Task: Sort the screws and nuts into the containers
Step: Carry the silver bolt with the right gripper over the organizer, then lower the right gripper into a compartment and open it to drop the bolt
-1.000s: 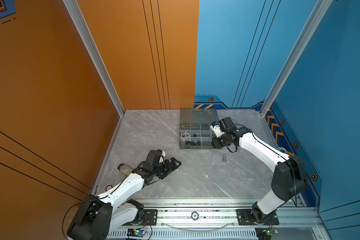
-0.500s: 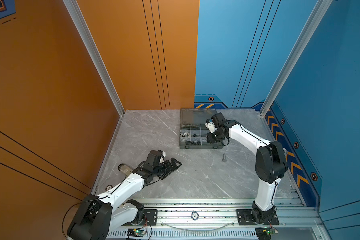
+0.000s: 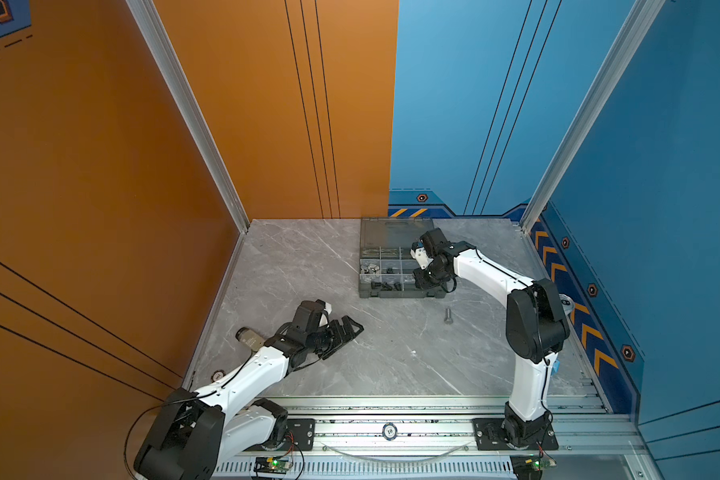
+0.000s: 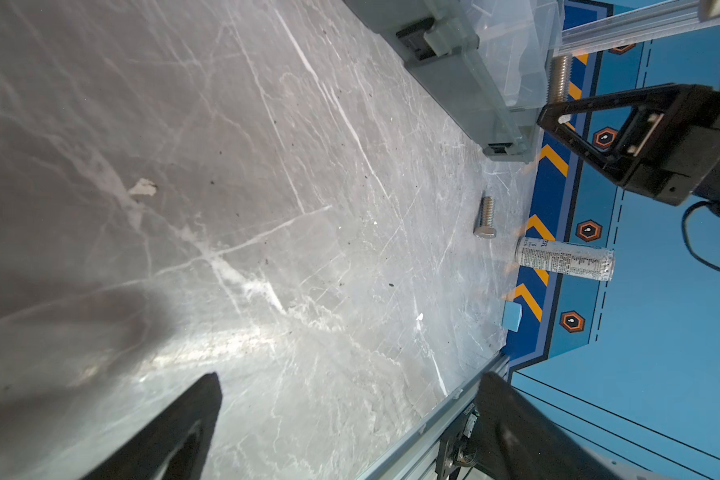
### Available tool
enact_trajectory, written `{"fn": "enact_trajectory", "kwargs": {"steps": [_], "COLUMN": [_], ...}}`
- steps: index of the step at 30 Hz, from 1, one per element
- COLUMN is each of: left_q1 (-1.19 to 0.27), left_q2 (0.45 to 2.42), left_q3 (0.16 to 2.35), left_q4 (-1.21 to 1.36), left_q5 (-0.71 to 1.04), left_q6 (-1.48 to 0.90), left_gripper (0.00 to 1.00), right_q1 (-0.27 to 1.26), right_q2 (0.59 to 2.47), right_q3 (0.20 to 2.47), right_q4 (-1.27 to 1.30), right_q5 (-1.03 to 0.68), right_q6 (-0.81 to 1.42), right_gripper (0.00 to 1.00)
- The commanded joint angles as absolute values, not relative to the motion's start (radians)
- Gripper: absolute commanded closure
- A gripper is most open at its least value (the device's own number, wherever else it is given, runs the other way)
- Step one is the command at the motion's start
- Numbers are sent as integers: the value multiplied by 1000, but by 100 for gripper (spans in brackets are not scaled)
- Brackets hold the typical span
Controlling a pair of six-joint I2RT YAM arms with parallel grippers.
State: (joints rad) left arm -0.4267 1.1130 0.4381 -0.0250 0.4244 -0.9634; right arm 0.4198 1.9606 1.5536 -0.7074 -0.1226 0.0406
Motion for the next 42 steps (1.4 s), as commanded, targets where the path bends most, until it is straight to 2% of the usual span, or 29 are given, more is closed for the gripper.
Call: {"fn": "enact_trajectory", "kwargs": {"steps": [1, 20, 22, 30, 34, 42], "left_q1": [-439, -439, -438, -439, -439, -439], "left_q2": [1117, 1106, 1104, 1090, 1078, 1048], "left_q3": [450, 442, 439, 439, 438, 442], "left_q4": [-22, -27, -25, -34, -43, -72], "left_q5": [429, 428, 426, 424, 423, 415], "left_q6": [-970, -965, -968, -970, -969, -966], "left_gripper": [2, 2, 2, 2, 2, 2], "right_q1": [428, 435, 435, 436, 434, 434], "right_q2": [1987, 2011, 2011, 2016, 2017, 2025], "right_q3": [1591, 1596, 1598, 1611, 1612, 1621], "right_q4": [-713, -704, -703, -713, -714, -726], "right_q5": [-82, -73, -71, -47, -33, -28], "right_q6": [21, -9, -6, 15, 26, 29], "right_gripper": [100, 98, 95, 70, 65, 61]}}
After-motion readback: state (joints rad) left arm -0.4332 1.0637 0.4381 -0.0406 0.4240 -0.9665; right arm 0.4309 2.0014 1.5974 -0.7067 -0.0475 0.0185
